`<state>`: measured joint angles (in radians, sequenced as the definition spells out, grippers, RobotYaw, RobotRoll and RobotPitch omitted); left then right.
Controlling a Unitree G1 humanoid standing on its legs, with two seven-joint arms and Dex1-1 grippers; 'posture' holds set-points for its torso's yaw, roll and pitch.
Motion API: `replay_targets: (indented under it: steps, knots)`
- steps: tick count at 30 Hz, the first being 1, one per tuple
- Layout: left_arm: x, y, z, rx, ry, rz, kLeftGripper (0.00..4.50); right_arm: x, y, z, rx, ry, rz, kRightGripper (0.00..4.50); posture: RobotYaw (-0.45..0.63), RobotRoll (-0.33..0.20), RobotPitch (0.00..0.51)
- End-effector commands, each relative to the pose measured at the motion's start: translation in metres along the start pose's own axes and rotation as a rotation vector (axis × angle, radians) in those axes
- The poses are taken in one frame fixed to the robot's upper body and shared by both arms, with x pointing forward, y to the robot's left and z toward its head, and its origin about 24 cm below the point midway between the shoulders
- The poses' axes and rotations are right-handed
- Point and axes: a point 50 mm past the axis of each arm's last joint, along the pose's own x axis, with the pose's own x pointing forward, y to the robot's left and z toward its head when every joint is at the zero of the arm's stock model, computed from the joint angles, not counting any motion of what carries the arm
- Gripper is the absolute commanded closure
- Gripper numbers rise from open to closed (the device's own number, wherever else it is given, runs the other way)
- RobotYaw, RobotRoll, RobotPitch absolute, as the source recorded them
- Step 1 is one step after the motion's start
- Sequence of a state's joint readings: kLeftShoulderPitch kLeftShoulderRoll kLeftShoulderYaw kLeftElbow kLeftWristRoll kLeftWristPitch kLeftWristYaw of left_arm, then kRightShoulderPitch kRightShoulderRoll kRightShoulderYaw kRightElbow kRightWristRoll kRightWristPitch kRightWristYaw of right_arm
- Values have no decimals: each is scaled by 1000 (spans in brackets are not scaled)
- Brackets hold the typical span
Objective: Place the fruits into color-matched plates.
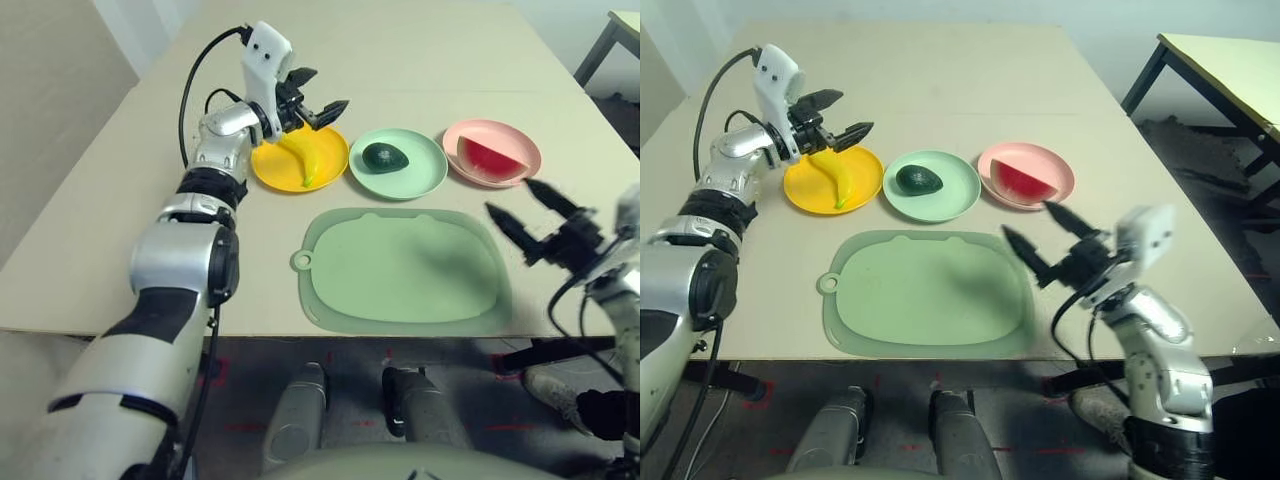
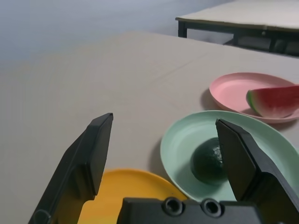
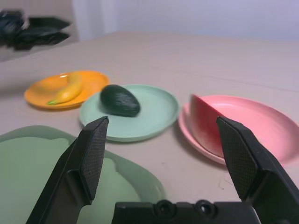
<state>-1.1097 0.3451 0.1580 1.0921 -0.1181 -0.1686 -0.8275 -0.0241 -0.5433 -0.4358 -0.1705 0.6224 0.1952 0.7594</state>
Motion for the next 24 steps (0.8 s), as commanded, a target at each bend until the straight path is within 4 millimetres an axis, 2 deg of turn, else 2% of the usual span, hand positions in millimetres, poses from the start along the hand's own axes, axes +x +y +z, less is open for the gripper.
replay_targets:
  steps: [1,5,11,16,21,24]
  knots:
    - [-20,4,-4,-79,-52,76,22,-21,-15,-4,3,15,-74,0,0,0,177]
    - [-53,-7,-9,-149,-59,157,22,-47,-36,-15,-20,69,-194,0,11,0,186]
    - [-98,-50,-29,-289,38,251,22,-83,-80,-42,-63,160,-466,0,50,0,201]
    - [-116,-75,-35,-347,94,285,22,-86,-103,-51,-73,170,-585,0,64,0,205]
    - [-127,-81,-33,-351,128,328,22,-82,-117,-49,-89,178,-597,0,87,0,207]
    - [-133,-84,-40,-357,164,346,22,-82,-118,-52,-105,203,-578,0,95,0,207]
